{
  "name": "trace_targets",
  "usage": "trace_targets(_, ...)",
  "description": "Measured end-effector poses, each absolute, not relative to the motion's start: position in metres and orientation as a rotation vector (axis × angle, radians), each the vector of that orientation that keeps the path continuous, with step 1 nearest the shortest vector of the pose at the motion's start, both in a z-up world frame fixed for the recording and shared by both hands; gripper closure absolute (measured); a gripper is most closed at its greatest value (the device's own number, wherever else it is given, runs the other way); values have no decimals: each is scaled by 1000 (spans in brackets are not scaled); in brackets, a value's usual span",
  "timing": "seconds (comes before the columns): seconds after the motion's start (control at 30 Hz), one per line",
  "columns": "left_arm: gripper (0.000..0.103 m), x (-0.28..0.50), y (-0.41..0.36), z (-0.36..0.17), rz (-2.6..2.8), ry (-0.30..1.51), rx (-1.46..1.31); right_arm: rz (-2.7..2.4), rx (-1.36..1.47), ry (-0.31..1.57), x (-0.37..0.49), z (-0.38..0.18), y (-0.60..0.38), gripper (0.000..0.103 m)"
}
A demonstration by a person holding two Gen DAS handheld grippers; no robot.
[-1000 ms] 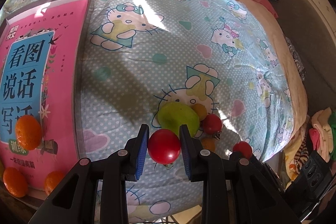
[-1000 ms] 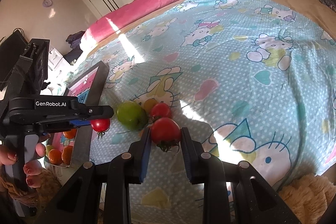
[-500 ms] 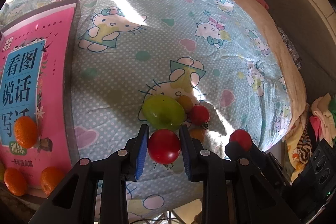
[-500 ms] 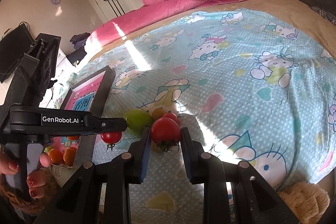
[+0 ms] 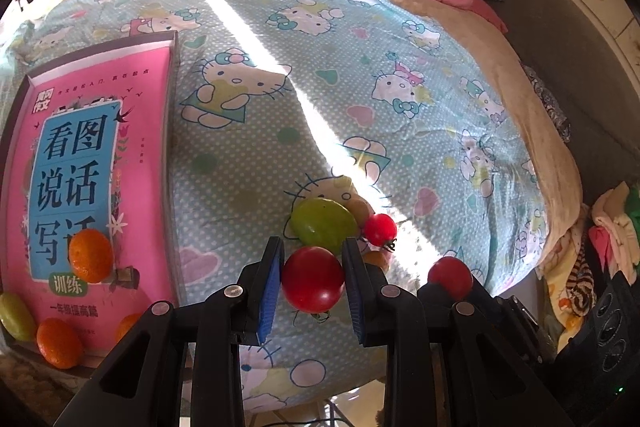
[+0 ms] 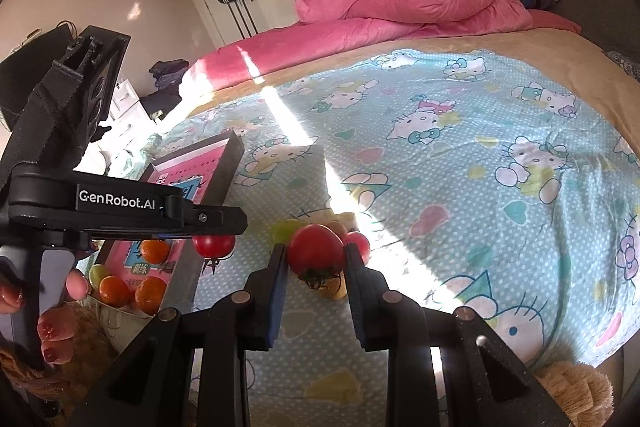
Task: Organize fruits
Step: 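Lift and carry both red tomatoes over the pink book tray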
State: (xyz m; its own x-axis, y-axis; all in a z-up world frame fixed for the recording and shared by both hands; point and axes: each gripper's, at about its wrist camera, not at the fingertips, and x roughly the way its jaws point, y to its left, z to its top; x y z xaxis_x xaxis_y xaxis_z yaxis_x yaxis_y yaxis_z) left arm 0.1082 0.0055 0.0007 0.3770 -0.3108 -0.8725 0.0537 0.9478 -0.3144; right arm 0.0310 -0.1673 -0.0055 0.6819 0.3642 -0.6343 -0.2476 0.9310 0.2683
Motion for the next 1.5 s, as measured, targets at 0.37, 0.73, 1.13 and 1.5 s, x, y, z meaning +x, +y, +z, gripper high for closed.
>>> trace_targets(0.37, 73, 96, 36, 14, -210, 1122, -292, 415, 111, 701, 18, 16, -136, 75)
trace_targets(0.73, 73, 84, 83, 21, -154, 1078, -366, 503, 63, 680, 5, 27, -96, 75)
trace_targets(1.13, 73, 72, 116, 28, -101, 1043, -387, 549, 27, 684, 2, 31, -65, 75)
trace_targets(1.5, 73, 51, 148, 36, -50, 1005, -413, 564, 32, 665, 6, 38, -60, 75)
